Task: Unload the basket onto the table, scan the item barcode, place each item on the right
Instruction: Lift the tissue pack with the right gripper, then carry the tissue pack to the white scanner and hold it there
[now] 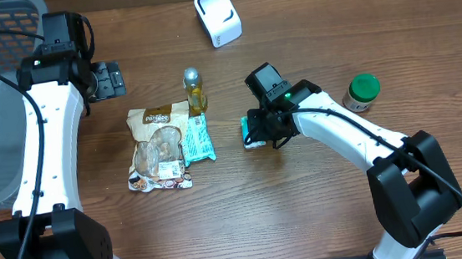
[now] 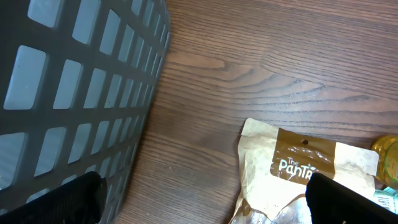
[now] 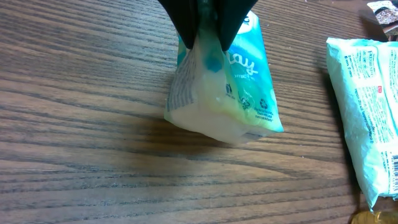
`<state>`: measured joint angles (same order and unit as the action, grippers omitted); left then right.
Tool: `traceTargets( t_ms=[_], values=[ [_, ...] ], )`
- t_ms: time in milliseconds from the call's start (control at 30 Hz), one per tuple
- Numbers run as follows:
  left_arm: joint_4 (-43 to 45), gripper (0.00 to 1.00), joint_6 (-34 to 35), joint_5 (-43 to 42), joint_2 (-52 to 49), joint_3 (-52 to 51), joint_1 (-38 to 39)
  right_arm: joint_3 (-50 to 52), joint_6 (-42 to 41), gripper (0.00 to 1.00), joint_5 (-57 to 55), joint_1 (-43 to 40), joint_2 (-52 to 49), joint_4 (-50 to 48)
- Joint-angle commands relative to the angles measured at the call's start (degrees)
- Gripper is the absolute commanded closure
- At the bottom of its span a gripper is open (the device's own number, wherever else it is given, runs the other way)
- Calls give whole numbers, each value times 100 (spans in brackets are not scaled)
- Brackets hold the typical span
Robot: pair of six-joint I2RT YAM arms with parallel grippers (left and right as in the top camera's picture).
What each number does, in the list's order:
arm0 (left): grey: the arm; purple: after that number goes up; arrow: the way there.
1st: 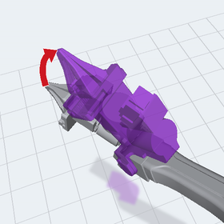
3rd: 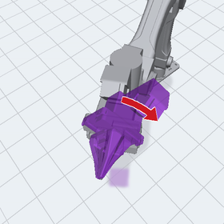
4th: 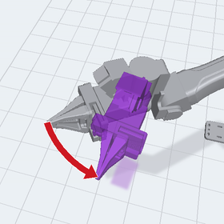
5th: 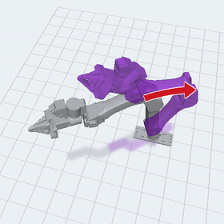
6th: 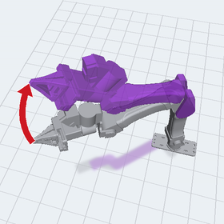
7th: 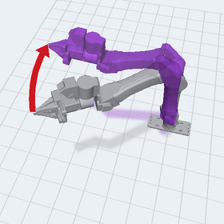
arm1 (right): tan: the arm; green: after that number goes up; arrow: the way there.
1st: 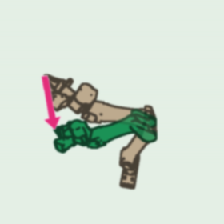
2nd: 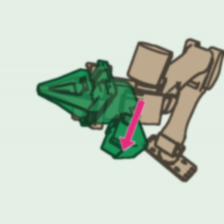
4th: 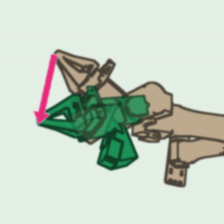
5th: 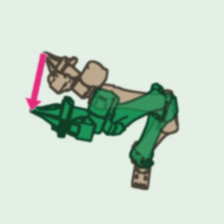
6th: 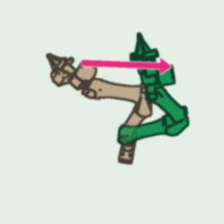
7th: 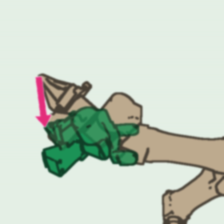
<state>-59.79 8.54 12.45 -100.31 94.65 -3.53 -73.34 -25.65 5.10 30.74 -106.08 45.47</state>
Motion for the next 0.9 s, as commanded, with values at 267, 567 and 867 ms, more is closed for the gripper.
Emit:
traceTargets(
  t_ms=[267, 567, 867],
  values=[
    [9, 0, -83, -7, 68, 122, -55, -55, 24, 96, -35, 2, 98, -59],
    [9, 0, -83, -7, 68, 122, -55, -125, 24, 96, -31, 2, 98, -107],
    [9, 0, -83, -7, 68, 122, -55, -2061, 372, 96, -63, 2, 98, 1263]
  ],
)
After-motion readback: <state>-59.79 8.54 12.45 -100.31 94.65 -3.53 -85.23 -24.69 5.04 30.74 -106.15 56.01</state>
